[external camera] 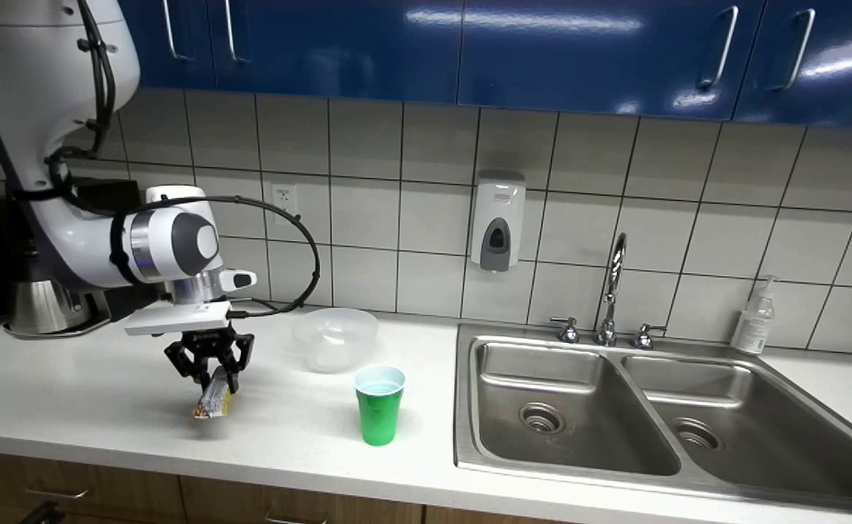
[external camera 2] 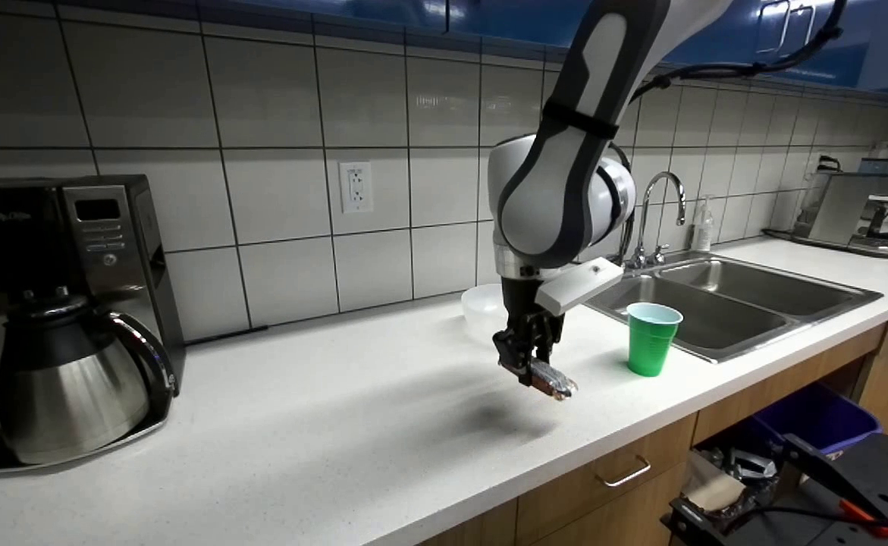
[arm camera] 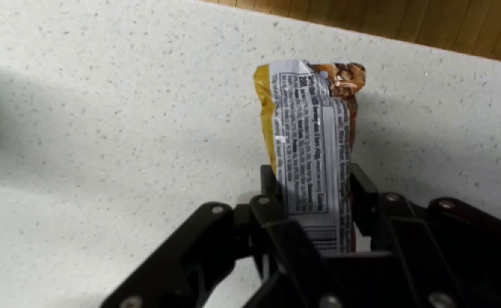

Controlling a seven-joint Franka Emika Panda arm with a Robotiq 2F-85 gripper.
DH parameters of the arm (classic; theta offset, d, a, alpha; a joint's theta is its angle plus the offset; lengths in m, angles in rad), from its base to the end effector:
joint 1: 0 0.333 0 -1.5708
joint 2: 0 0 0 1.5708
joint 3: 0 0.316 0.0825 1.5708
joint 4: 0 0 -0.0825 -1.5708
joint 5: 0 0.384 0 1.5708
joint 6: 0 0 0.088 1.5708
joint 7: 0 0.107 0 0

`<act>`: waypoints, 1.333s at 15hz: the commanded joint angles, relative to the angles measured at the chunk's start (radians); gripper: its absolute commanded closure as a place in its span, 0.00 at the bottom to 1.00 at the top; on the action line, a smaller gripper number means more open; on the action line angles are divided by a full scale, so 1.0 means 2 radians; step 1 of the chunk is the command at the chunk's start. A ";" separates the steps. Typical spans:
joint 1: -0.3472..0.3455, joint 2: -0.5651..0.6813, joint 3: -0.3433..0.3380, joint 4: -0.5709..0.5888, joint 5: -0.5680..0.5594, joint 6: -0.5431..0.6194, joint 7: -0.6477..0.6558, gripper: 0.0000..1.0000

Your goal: Put the packet in the bowl.

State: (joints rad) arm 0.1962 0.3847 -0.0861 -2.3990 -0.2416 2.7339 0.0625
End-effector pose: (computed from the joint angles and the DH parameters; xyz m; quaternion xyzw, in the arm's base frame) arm 0.4849 0.0601 0.1530 0.9882 0.1380 -0.0203 0.0632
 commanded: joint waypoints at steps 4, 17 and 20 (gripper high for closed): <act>-0.003 -0.074 -0.036 0.021 -0.049 -0.062 0.074 0.83; -0.047 0.059 -0.040 0.230 -0.023 -0.145 0.121 0.83; -0.052 0.105 -0.042 0.289 -0.017 -0.152 0.123 0.83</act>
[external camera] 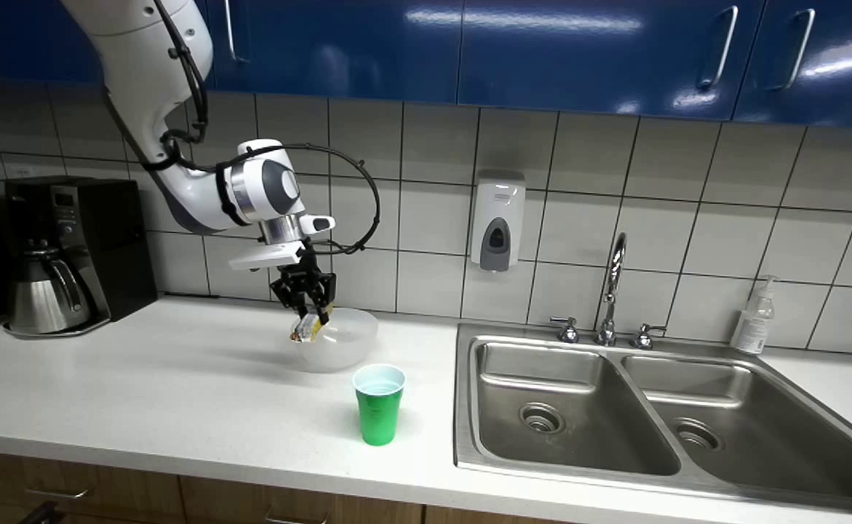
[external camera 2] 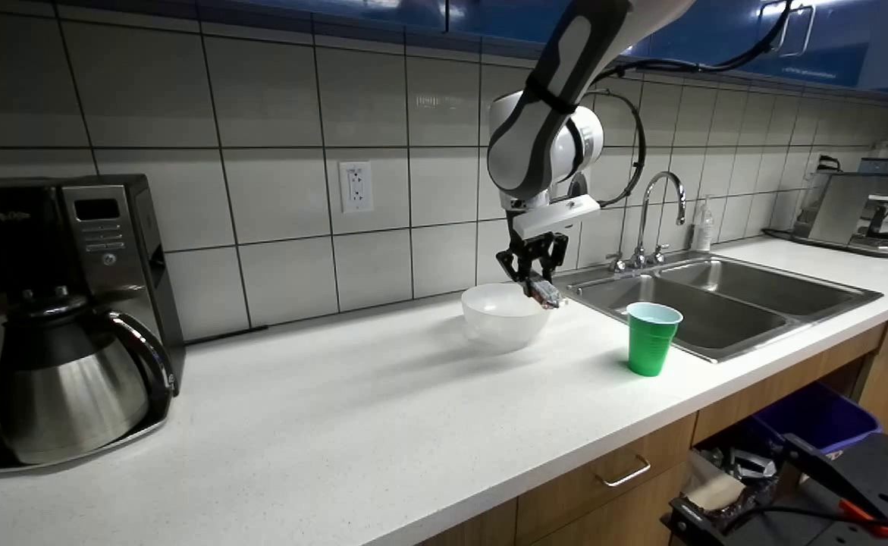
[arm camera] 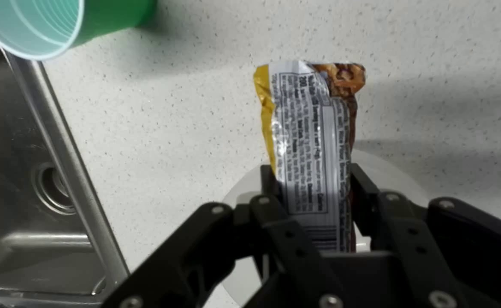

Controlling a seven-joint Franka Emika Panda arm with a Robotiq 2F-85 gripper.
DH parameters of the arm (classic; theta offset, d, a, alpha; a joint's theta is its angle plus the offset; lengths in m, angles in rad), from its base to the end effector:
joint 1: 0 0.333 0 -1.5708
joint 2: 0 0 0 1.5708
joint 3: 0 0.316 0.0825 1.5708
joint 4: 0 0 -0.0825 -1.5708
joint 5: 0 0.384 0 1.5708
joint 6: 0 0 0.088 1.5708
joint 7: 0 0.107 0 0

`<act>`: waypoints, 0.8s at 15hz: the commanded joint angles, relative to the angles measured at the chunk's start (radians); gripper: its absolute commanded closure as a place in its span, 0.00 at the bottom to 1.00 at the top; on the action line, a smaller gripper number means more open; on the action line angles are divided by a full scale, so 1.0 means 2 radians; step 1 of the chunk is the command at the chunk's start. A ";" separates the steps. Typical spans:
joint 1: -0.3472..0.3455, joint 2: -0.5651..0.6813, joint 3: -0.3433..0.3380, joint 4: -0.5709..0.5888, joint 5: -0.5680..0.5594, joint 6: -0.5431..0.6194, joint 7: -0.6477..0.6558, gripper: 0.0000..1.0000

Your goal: Put the packet in the bowl.

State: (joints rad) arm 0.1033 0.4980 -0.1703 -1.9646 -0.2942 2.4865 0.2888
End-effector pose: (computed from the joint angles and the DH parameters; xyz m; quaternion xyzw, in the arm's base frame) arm 0.6188 -0.0365 0.2232 0.9900 -0.0506 0.0259 0.1288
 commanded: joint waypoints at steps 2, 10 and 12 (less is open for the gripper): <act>-0.008 0.079 -0.001 0.112 0.016 -0.038 0.006 0.83; -0.018 0.163 0.000 0.215 0.047 -0.047 0.000 0.33; -0.014 0.159 -0.003 0.212 0.047 -0.042 0.000 0.25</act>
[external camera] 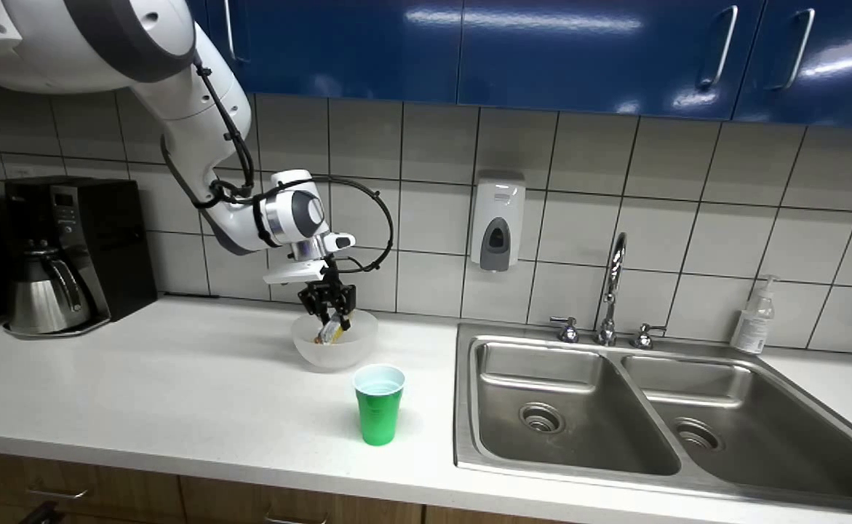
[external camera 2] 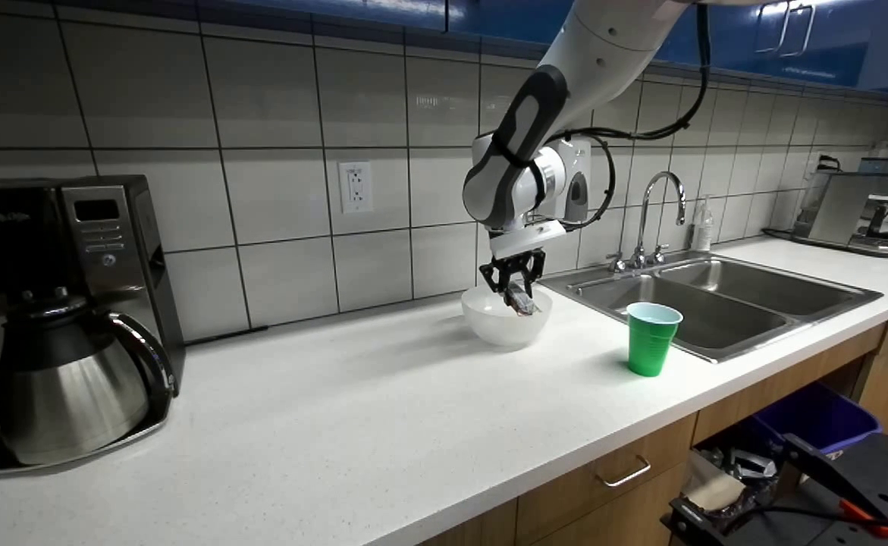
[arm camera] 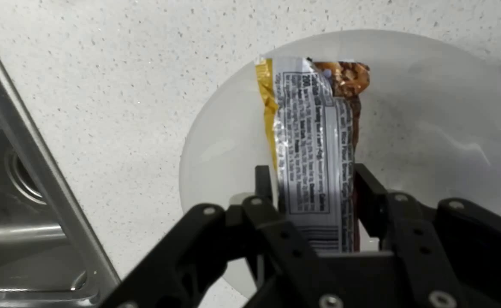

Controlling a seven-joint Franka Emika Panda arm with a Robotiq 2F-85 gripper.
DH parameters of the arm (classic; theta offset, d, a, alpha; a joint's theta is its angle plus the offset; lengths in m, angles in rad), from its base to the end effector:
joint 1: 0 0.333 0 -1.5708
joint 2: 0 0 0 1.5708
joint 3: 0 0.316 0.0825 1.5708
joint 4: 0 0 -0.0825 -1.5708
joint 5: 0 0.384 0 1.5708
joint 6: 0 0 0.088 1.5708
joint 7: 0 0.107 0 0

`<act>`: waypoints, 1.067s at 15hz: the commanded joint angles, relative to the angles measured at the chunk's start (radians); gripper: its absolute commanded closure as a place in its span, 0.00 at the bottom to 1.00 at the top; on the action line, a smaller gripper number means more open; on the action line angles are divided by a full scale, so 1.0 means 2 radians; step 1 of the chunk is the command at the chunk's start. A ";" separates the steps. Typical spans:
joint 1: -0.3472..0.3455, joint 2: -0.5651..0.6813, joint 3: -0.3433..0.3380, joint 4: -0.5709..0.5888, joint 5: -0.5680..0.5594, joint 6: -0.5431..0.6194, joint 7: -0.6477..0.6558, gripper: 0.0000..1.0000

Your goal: Put the packet in the bowl.

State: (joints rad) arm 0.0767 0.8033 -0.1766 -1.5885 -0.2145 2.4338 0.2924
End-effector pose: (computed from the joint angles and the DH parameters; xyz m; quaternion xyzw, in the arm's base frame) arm 0.6988 -0.0537 0.1719 0.9869 -0.0867 0.0360 0.1310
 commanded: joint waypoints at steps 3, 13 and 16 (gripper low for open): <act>0.009 -0.017 -0.001 0.001 0.002 -0.013 0.001 0.02; 0.026 -0.146 0.024 -0.201 0.000 0.019 -0.001 0.00; 0.036 -0.186 0.024 -0.270 -0.006 0.035 0.007 0.00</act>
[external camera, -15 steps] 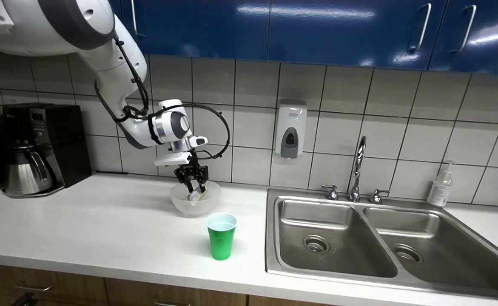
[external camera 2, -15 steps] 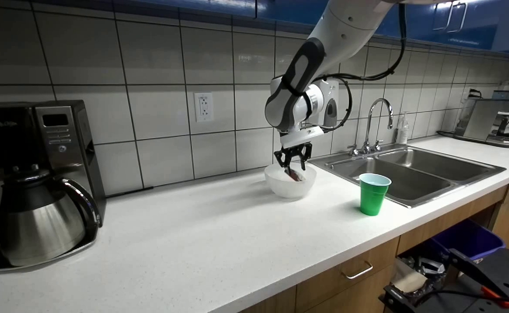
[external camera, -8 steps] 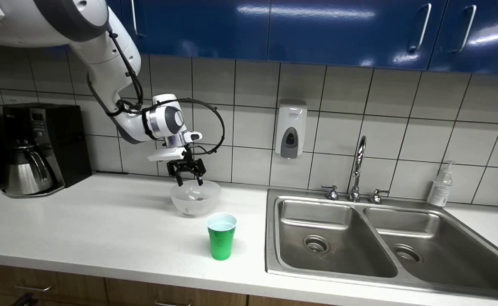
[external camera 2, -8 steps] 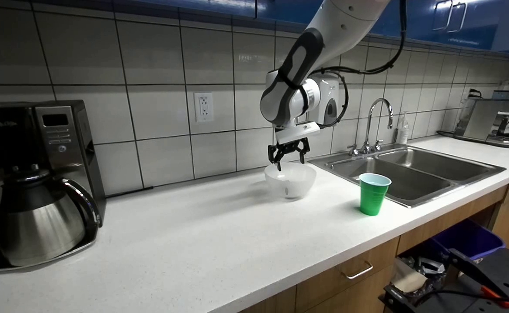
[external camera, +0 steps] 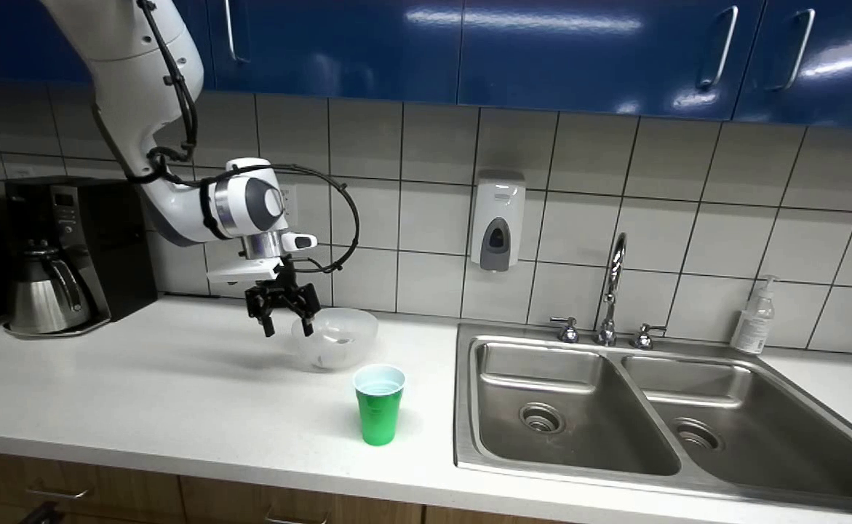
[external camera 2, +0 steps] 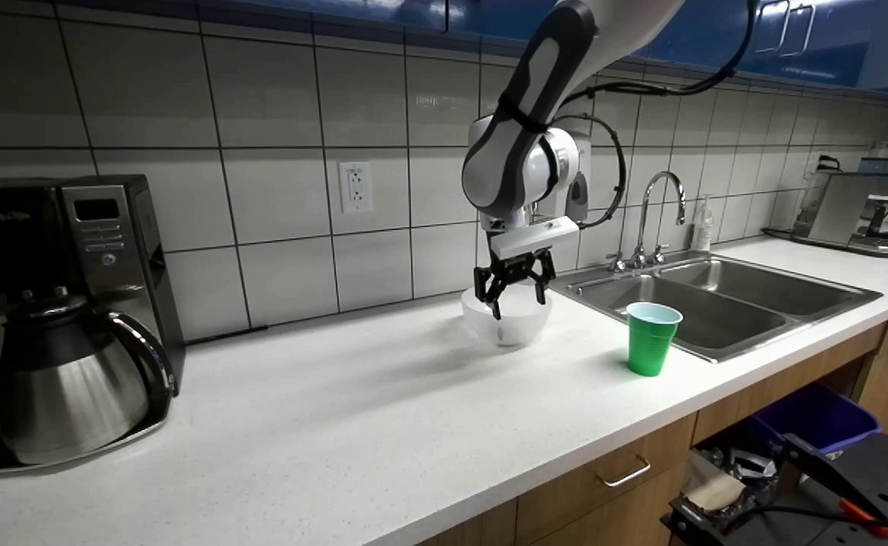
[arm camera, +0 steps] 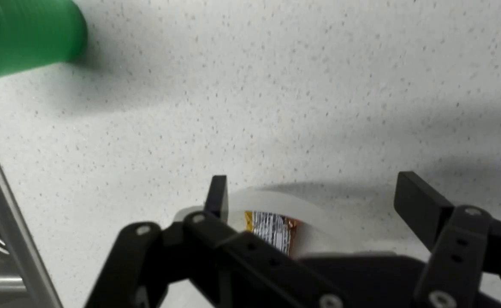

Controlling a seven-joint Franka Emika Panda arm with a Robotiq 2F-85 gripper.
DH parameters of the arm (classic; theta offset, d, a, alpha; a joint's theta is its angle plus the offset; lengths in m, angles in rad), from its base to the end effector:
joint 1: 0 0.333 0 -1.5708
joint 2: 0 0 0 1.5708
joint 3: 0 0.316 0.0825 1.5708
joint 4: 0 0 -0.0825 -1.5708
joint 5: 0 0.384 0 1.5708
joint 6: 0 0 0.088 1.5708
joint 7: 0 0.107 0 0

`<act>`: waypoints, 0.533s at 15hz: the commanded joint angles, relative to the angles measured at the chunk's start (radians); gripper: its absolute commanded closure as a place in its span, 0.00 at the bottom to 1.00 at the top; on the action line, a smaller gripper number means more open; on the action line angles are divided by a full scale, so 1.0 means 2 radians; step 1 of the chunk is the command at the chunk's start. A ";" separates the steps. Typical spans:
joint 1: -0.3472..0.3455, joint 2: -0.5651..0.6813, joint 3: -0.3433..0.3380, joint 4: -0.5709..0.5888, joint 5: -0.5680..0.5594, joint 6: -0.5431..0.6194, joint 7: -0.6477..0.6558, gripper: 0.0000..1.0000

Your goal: Put the packet in the bowl.

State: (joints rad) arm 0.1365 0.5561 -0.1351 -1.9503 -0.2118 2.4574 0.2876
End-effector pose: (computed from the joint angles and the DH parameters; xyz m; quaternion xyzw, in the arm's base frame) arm 0.6144 0.0031 0.1894 0.9934 -0.0496 -0.0095 0.1030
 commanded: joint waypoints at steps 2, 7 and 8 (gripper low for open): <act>0.014 -0.084 0.001 -0.128 -0.016 0.032 0.019 0.00; 0.034 -0.130 -0.002 -0.219 -0.044 0.068 0.057 0.00; 0.039 -0.138 -0.004 -0.236 -0.053 0.076 0.071 0.00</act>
State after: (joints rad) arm 0.1902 0.3718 -0.1339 -2.2933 -0.2655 2.5574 0.3512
